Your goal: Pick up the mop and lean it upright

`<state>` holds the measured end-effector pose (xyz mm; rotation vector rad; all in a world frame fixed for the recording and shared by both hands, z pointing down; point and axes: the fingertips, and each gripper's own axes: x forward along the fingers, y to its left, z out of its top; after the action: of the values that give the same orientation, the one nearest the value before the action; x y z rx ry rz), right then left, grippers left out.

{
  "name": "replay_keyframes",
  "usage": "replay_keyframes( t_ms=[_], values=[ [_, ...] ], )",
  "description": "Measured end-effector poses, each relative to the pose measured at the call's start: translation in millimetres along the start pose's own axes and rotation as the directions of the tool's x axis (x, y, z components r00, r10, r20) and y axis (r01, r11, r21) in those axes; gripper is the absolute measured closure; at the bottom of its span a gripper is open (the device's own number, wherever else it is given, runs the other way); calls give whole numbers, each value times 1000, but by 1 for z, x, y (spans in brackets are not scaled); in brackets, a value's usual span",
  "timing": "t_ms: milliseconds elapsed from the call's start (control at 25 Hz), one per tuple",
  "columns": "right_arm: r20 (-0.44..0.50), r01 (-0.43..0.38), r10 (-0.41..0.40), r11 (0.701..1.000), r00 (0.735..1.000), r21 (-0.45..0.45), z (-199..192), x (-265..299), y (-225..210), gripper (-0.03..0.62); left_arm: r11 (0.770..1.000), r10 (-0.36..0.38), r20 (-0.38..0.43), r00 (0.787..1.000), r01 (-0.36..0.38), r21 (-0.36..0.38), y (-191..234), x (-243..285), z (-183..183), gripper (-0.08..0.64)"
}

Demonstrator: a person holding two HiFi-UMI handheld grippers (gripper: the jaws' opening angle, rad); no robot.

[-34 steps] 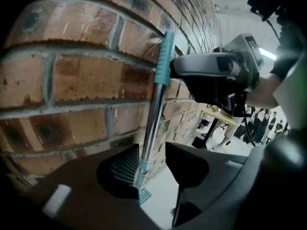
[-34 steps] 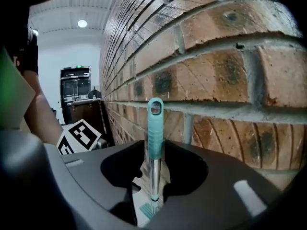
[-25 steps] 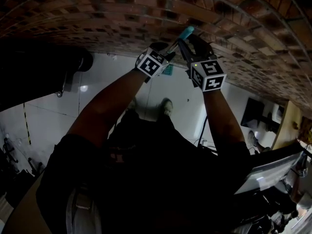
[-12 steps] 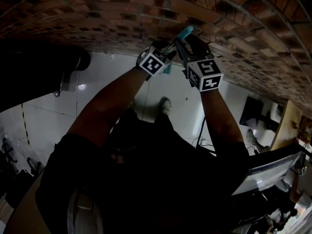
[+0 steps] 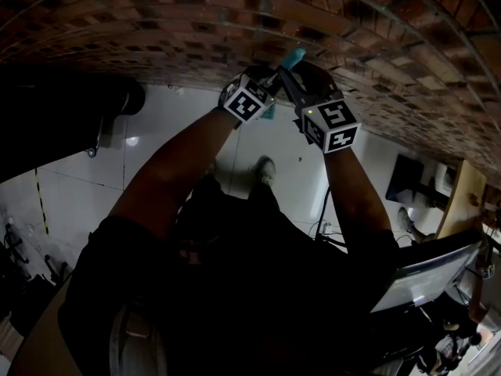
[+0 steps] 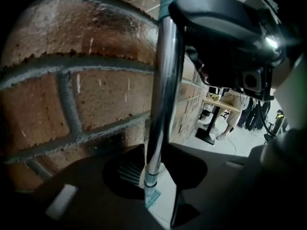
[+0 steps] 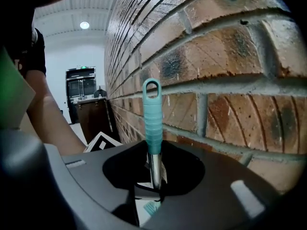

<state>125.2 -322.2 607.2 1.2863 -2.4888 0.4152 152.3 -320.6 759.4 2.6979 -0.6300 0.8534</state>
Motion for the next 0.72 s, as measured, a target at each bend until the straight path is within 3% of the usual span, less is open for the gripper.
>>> replay_keyframes(
  t_ms=[320,720],
  values=[
    [30,-14,14,1000,999,-2,12,-15,2,480,997,-23,57,998,19,69,-12,-13,16,460],
    [96,-29,31,999,995,-19,60,-40,10,480,997,-28,118,993,19,75,-21,-46,61,461]
  ],
)
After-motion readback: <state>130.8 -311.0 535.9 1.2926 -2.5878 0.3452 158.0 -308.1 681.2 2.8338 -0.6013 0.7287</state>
